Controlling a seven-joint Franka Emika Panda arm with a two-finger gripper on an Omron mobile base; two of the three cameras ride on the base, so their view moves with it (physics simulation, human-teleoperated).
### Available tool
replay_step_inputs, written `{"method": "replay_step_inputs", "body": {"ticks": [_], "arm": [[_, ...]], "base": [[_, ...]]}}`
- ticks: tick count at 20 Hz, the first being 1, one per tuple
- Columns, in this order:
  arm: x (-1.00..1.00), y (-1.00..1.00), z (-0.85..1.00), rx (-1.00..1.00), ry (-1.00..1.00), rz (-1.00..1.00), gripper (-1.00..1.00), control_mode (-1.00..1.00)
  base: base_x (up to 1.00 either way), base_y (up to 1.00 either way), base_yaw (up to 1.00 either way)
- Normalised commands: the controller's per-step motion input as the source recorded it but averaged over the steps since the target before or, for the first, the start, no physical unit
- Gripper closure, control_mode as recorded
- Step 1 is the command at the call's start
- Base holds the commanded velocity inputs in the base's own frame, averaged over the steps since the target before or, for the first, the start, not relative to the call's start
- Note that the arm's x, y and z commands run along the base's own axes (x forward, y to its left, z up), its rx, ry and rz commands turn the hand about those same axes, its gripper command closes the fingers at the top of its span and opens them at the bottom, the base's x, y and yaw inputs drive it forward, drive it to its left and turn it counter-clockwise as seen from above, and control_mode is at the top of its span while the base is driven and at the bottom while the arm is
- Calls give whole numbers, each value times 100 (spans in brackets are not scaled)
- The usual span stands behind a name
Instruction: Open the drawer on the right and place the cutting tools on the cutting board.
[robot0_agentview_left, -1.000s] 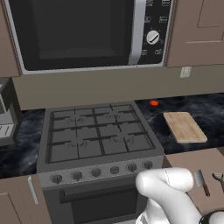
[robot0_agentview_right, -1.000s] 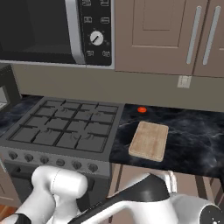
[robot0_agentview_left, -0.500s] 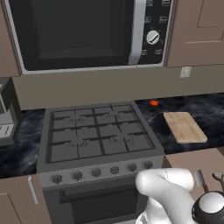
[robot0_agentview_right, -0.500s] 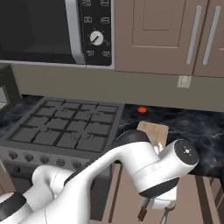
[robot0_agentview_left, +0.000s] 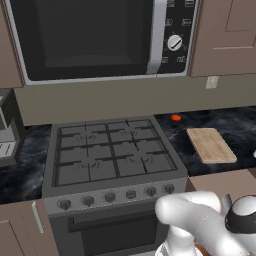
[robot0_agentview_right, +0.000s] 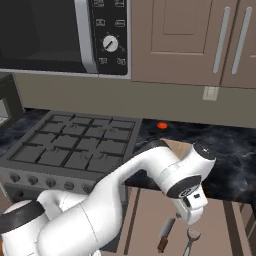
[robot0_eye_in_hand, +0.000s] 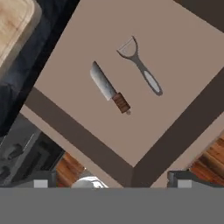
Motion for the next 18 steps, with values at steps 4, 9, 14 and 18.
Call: {"method": "replay_step_inputs", "body": {"ticks": [4, 9, 14, 18], "arm": [[98, -21, -63, -15, 23, 45, -100, -100], [9, -2, -60, -17, 12, 10, -100, -100], [-6, 0, -88, -11, 1, 24, -100, -100], [0, 0, -66, 0, -2, 25, -100, -100]], "base": [[0, 0, 0], [0, 0, 0], [0, 0, 0], [0, 0, 0]]}}
